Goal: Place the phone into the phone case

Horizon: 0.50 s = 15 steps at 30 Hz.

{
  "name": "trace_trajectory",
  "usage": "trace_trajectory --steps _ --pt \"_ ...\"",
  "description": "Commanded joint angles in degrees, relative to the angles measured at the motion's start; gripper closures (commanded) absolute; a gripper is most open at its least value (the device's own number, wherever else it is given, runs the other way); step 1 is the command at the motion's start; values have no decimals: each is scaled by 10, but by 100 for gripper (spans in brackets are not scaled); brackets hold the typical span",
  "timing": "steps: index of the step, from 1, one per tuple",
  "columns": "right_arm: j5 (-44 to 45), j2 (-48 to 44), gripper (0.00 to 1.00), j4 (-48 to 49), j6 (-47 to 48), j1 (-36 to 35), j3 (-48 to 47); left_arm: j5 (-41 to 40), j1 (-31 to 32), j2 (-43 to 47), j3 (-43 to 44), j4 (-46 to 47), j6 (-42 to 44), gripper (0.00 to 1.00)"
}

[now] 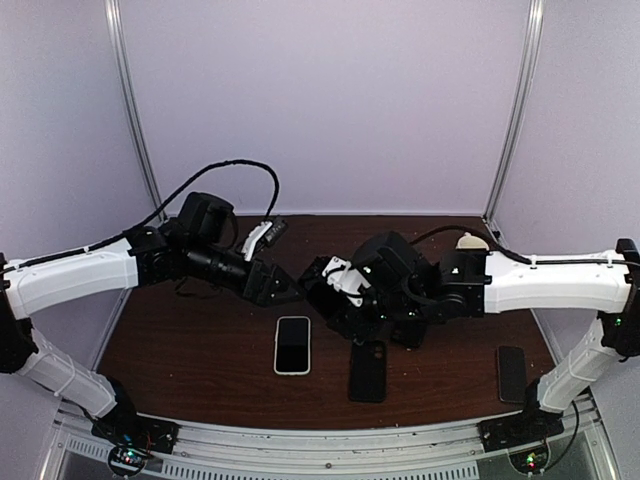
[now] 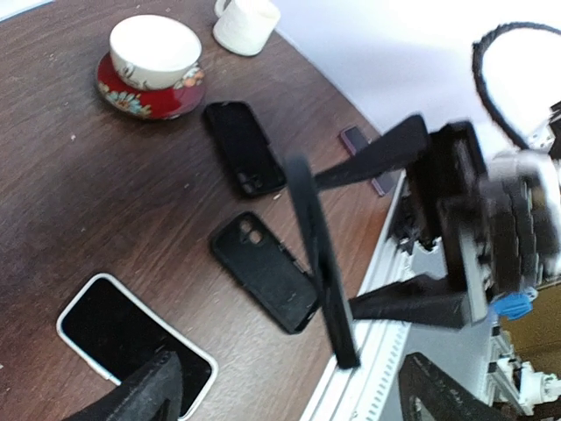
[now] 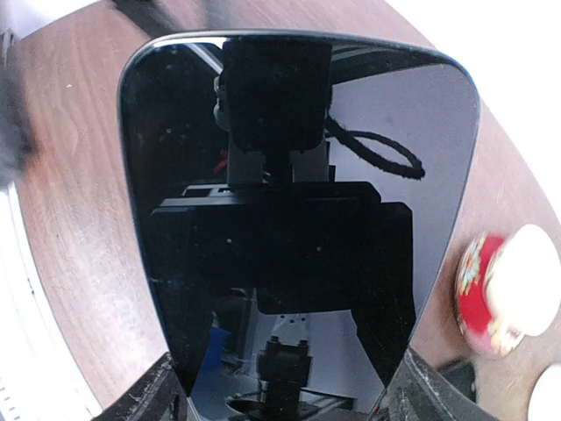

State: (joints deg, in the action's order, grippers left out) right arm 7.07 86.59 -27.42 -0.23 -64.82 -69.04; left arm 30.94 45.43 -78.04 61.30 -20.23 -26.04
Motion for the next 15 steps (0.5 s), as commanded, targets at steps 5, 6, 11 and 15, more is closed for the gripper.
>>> trace_trajectory --steps 5,6,11,15 --pt "97 22 42 57 119 -54 -55 40 3 28 -10 68 -23 21" --pt "102 25 43 57 125 -58 -61 37 4 26 -7 63 -21 25" --pt "115 32 43 63 147 -70 -74 42 4 13 -2 52 -19 53" --pt "143 37 42 75 172 -84 -74 52 5 13 -7 58 -23 85"
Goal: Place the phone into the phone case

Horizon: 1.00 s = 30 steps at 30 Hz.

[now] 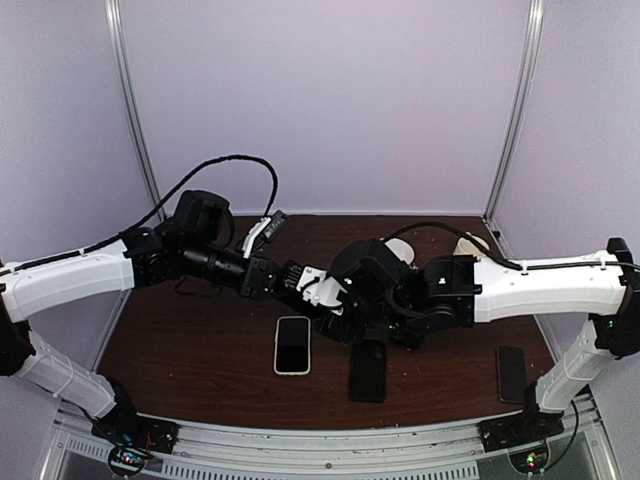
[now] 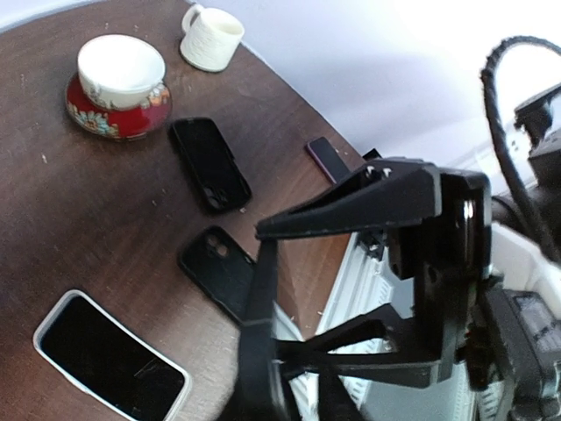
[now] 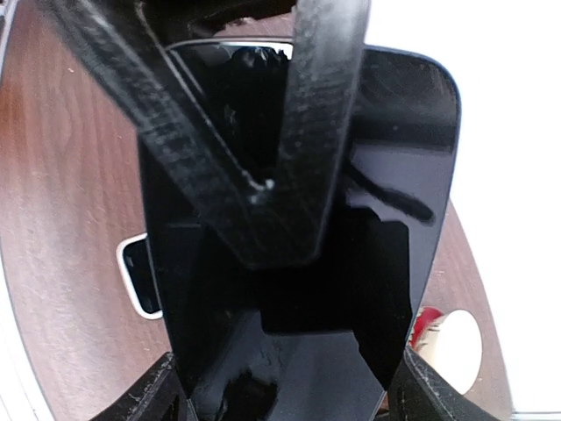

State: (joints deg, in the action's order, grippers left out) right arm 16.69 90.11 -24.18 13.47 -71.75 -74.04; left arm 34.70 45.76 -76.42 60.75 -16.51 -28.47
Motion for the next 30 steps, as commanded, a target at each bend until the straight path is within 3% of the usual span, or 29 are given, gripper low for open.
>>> trace_trajectory --steps 1,3,6,10,12,14,18,21,27,30 --pt "51 4 42 43 37 -16 -26 14 2 -1 -3 22 2 91" --pt "61 7 42 46 40 -19 -27 13 2 7 -6 24 4 100" --pt "77 1 37 50 32 -19 -21 4 2 25 -11 20 11 100" --pt "101 -39 6 72 4 -20 16 -32 2 61 -10 4 40 100" --pt "103 -80 1 87 -27 -16 43 -56 2 87 -2 -1 66 100" --pt "21 -139 1 122 -65 2 86 -74 2 118 5 10 86 100" --pt "-204 -250 0 400 -195 60 244 -42 8 190 -35 147 68 100" --pt "-290 -264 1 549 -271 74 290 -44 19 227 -81 252 47 100" --pt "-386 -200 15 562 -320 73 222 -27 31 234 -91 281 36 100" --pt "-416 -179 36 569 -329 74 200 -28 40 235 -94 288 30 100"
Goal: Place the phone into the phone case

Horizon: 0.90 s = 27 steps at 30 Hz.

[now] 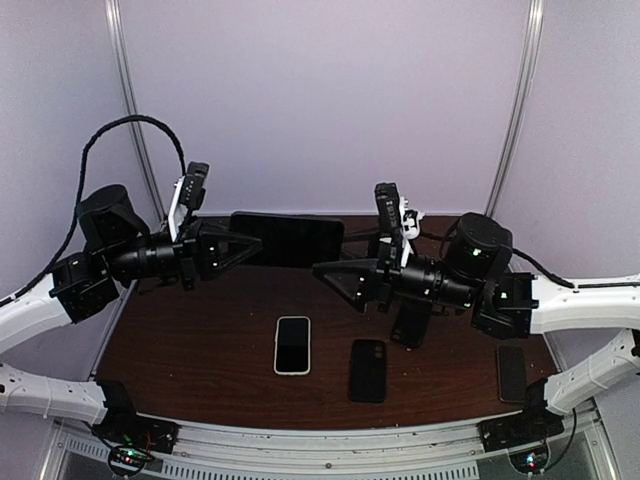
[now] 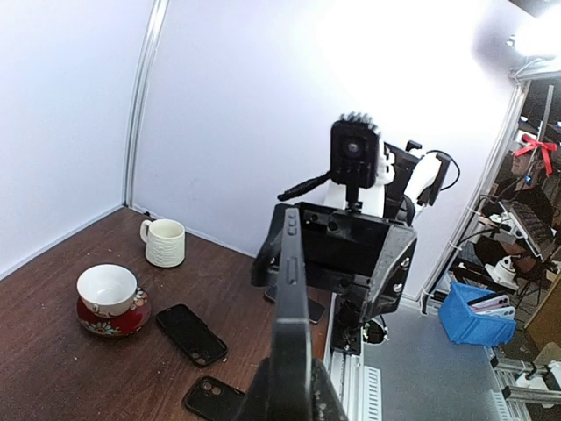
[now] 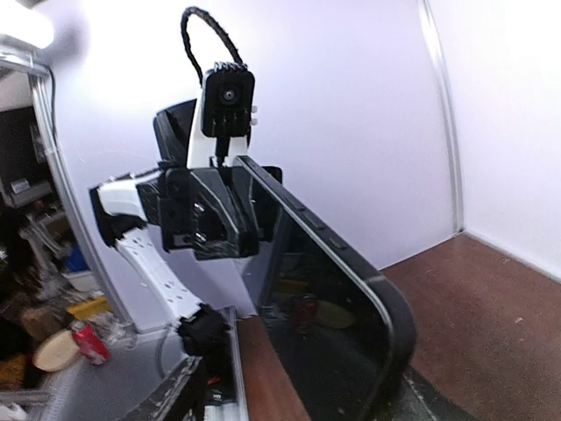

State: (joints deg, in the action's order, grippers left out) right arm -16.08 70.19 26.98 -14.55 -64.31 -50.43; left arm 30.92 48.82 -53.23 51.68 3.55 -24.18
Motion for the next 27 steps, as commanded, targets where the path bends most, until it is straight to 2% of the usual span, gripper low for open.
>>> trace_trajectory --steps 1,8,10,12,13,16,20,22,24,27 --pt "-97 25 44 62 -52 0 -40 9 13 4 -6 89 -13 100" --pt "-114 20 98 39 -49 0 -47 -4 22 8 -7 60 -2 100" --pt "-111 -3 100 -14 -32 1 -55 -6 22 8 -5 33 8 97" --pt "-118 -27 100 -114 10 2 -80 -8 22 9 9 -32 41 53" --pt "-125 -36 100 -189 37 3 -103 -16 22 10 24 -88 72 39" --pt "-122 -49 100 -443 112 2 -192 -43 22 3 78 -244 167 18" --pt "-118 -14 100 -702 178 0 -345 1 31 -45 164 -385 270 15" --pt "-104 17 100 -801 212 -2 -424 -1 55 -56 173 -390 286 15" --pt "-82 52 100 -891 243 -4 -495 -17 92 -60 163 -361 302 10" --pt "-75 101 100 -972 283 -4 -586 -57 156 -75 162 -338 327 10"
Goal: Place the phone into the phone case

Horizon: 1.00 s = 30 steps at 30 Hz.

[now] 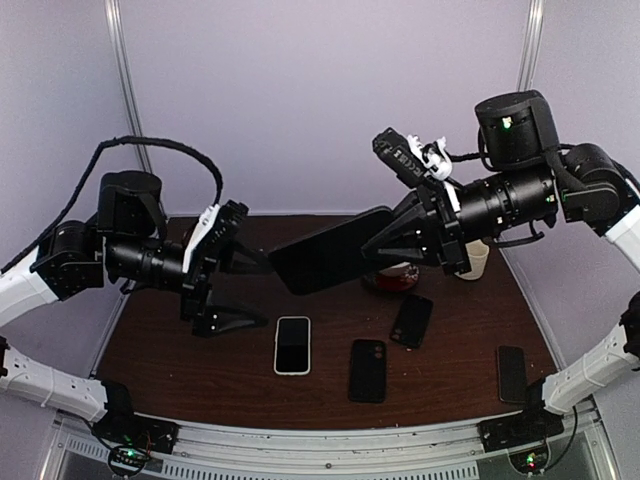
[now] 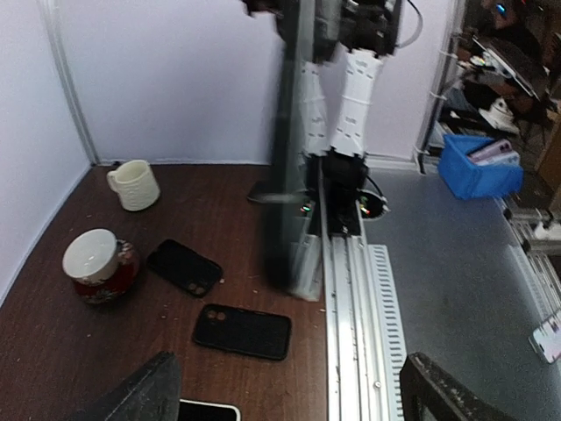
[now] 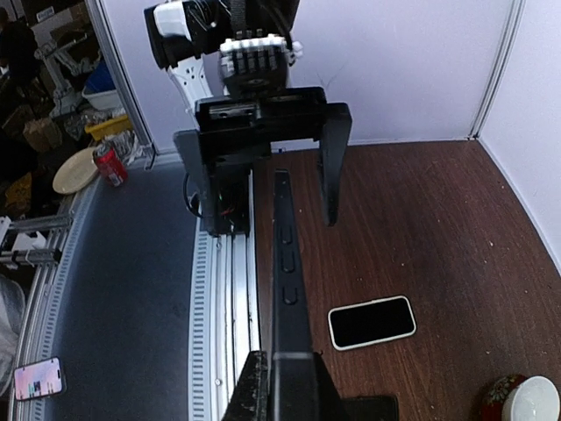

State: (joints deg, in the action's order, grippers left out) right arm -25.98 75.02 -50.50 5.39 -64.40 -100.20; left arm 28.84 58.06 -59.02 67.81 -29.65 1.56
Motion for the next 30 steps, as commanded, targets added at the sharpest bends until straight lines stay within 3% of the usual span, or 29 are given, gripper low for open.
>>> trace_trajectory --steps 1,5,8,11,13,19,24,30 --pt "18 68 100 -224 94 -4 -115 -47 67 -22 4 -1 67 12" --pt "2 118 100 -298 135 -4 -189 -71 68 -30 -5 44 44 18" --pt "-11 131 100 -300 146 -4 -205 -71 68 -42 -12 70 31 23" --pt "-10 135 100 -285 145 -4 -205 -54 68 -73 5 72 4 52" --pt "-6 135 100 -277 146 -4 -204 -27 68 -90 14 62 -1 62" --pt "-13 130 100 -269 153 -5 -204 -33 71 -87 -16 118 -14 60" --pt "-17 131 100 -263 156 -6 -203 -45 79 -95 -22 171 -40 78" --pt "-17 131 100 -262 165 -6 -206 -38 88 -114 -12 146 -21 70"
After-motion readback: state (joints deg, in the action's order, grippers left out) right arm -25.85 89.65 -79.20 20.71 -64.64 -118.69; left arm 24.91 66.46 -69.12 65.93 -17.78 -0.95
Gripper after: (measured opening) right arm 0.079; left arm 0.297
